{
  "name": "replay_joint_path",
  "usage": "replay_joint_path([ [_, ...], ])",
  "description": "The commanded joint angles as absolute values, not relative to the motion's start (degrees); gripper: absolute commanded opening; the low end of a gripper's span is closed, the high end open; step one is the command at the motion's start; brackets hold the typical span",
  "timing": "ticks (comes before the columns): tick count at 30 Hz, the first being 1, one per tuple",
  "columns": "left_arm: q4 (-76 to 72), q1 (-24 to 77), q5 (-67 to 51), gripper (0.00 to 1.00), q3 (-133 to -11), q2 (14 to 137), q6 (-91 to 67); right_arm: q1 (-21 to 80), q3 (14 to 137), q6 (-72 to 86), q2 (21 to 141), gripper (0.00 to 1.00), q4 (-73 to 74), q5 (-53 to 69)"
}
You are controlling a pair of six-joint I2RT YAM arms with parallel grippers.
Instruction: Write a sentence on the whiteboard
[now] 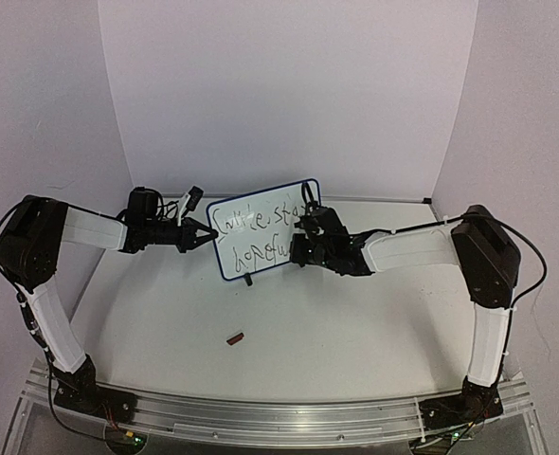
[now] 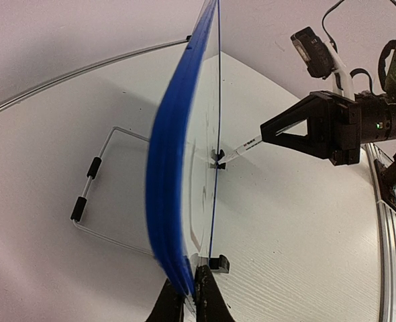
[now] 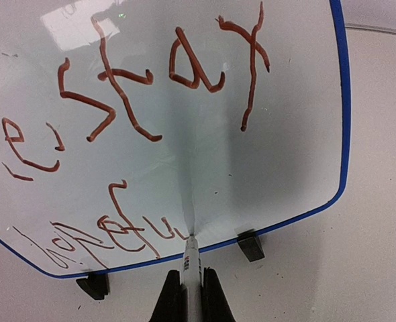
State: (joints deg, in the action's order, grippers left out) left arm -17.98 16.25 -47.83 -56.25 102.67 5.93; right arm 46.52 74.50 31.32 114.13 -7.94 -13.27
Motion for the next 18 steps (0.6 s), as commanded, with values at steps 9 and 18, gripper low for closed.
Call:
replay_joint_path([
  [9,-14.9,16.2,-42.2,0.0,-55.6,102.7,9.7,46.3,71.7,30.8,106.2,0.0,-11.2,-13.2],
  [18,-15.1,16.1,-42.1,0.0,-55.5,102.5,9.7,44.0,68.9,30.5,102.5,0.0,-11.2,-12.0],
])
